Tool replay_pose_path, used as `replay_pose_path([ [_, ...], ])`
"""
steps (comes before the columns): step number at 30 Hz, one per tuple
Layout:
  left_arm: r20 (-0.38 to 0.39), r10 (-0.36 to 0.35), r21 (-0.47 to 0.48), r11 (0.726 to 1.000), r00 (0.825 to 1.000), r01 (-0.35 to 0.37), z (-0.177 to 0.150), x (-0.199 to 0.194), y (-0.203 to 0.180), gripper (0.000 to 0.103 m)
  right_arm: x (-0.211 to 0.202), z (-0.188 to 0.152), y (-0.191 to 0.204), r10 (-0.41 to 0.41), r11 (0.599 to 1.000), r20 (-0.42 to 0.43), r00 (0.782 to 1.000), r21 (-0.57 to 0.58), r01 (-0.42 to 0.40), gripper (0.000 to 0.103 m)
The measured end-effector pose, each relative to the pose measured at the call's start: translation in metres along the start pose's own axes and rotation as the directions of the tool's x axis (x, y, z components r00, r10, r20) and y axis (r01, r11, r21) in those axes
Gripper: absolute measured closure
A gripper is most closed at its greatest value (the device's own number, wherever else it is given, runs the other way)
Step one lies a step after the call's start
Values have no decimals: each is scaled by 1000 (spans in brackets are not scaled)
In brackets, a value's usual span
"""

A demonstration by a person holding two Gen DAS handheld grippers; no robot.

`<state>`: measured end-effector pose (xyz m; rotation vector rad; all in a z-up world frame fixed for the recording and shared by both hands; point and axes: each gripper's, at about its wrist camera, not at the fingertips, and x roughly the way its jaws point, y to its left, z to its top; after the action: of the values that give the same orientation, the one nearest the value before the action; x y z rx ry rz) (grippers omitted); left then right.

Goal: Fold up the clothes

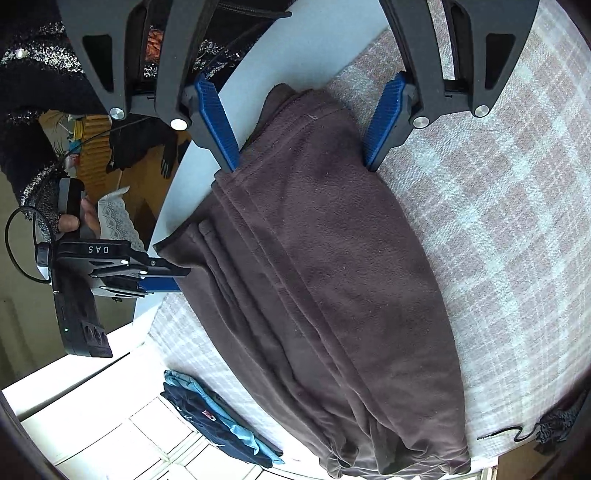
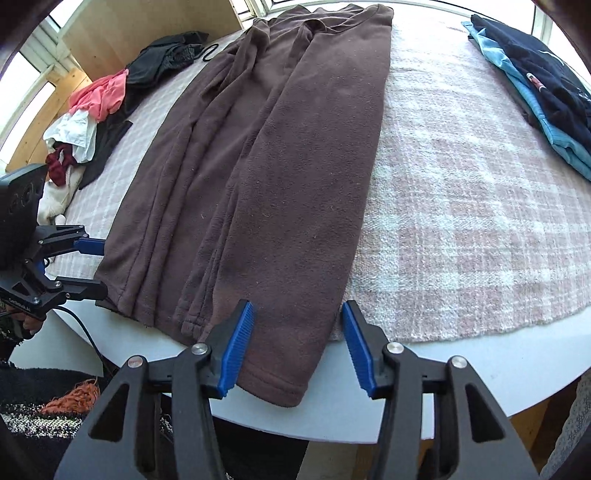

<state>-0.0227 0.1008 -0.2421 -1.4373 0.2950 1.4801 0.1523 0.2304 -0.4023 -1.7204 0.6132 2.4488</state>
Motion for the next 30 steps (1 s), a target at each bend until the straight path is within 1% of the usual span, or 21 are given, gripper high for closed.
replay_pose_path([
  [2,9,15,-5,1000,1000,-15,1,1,-3,39,-1,2,-4,32,999,-11,999,-6,-32,70],
  [4,20,28,-17,999,999,-28,0,1,-2,52,-3,4,-11,69,998,-21,997,7,-69,68],
  [5,22,32,-26,999,999,-32,0,1,-1,55,-3,5,-14,87,996,-22,996,15,-86,64],
  [6,20,26,-43,999,999,-25,0,1,1,57,-4,6,-16,104,994,-20,994,24,-104,63],
  [8,19,2,-84,996,1000,0,2,3,6,57,-6,5,-18,111,994,-15,994,11,-111,63],
  [9,19,-6,-100,995,1000,7,3,3,8,57,-8,3,-19,114,993,-15,993,9,-114,67],
  [10,18,5,-94,996,1000,-3,3,4,7,58,-9,1,-21,118,993,-15,993,7,-118,74],
  [11,17,17,-86,996,1000,-15,3,5,5,59,-11,-2,-22,121,993,-15,992,5,-121,87],
  [13,11,48,-56,997,999,-48,3,5,1,73,-15,-5,-25,138,990,-8,990,9,-138,92],
  [15,16,46,-55,997,999,-46,4,2,0,79,-23,-6,-29,169,985,12,986,25,-169,93],
  [16,21,35,-58,998,999,-34,5,-1,0,82,-25,-6,-28,160,987,14,987,13,-160,93],
  [18,32,16,-64,998,999,-14,7,-8,1,83,-26,-6,-22,127,992,13,992,-21,-127,92],
  [19,30,21,-62,998,999,-19,8,-8,1,83,-22,-4,-19,113,993,-1,994,-25,-113,91],
  [21,5,36,-57,998,999,-35,8,-4,1,83,-15,-3,-17,67,998,-27,997,-16,-67,81],
  [23,-23,43,-77,996,999,-45,7,0,3,77,-10,-5,-12,30,999,-47,998,-27,-31,80],
  [24,-39,45,-94,994,998,-48,7,2,5,68,-8,-7,-9,19,999,-55,998,-33,-21,79],
  [25,-53,45,-109,993,998,-51,6,4,6,61,-6,-9,-8,24,999,-61,998,-28,-26,78],
  [26,-62,44,-113,992,997,-51,5,6,5,59,-5,-12,-7,32,999,-61,998,-23,-34,77],
  [27,-65,48,-106,993,997,-55,3,7,2,59,-3,-14,-5,40,999,-59,997,-19,-41,75],
  [29,-63,66,-67,995,996,-70,1,10,-7,59,-4,-16,-5,47,998,-47,998,-33,-49,76],
  [30,-63,75,-44,996,995,-78,1,12,-11,59,-5,-17,-7,58,998,-48,997,-36,-60,81],
])
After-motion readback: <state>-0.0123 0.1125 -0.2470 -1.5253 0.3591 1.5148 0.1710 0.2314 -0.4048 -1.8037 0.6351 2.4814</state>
